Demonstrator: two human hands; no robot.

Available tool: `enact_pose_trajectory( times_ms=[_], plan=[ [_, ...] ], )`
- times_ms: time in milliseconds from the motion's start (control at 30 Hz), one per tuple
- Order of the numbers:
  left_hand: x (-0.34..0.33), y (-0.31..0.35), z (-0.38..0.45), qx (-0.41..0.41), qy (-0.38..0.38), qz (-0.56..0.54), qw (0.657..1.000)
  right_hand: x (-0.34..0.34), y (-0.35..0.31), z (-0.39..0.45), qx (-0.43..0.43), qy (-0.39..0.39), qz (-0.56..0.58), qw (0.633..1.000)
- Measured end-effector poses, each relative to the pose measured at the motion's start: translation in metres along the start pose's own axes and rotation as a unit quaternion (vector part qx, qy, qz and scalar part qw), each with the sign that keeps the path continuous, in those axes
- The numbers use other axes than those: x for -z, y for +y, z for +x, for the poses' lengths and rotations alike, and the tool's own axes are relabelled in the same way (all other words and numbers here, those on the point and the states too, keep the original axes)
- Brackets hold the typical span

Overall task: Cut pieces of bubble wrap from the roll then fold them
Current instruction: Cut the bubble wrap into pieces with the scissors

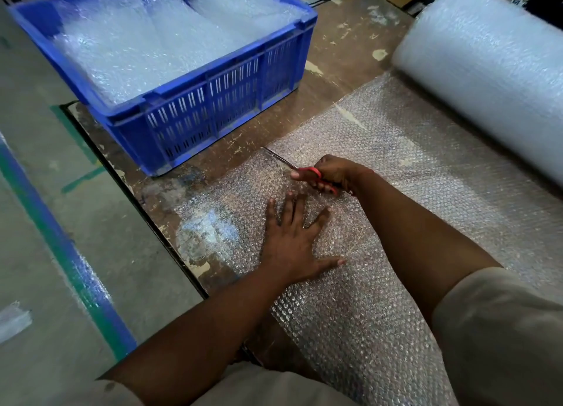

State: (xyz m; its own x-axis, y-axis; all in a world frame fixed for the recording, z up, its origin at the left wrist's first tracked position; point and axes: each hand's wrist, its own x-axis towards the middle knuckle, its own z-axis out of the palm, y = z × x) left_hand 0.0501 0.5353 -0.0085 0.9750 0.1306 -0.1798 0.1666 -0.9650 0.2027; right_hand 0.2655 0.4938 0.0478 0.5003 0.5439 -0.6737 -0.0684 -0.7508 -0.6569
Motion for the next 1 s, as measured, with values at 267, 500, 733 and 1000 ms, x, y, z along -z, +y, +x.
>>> enact_pose_trajectory(
  times_ms=[267,500,733,1000],
  plan=[
    [-0.001,0.0,0.002,0.004,0.0,-0.005,1.0,-0.002,-0.005,0.005,0.006,0.014,-0.011,1.0],
    [-0.001,-0.001,0.001,-0.002,0.002,-0.009,1.0,-0.006,-0.015,0.01,0.003,0.01,-0.007,1.0],
    [-0.002,-0.001,0.001,-0.006,0.009,-0.011,1.0,-0.005,-0.019,0.021,0.008,0.003,-0.021,1.0],
    [0.0,-0.002,0.0,-0.008,0.012,-0.007,1.0,-0.01,-0.023,0.025,-0.015,0.008,-0.011,1.0]
  ],
)
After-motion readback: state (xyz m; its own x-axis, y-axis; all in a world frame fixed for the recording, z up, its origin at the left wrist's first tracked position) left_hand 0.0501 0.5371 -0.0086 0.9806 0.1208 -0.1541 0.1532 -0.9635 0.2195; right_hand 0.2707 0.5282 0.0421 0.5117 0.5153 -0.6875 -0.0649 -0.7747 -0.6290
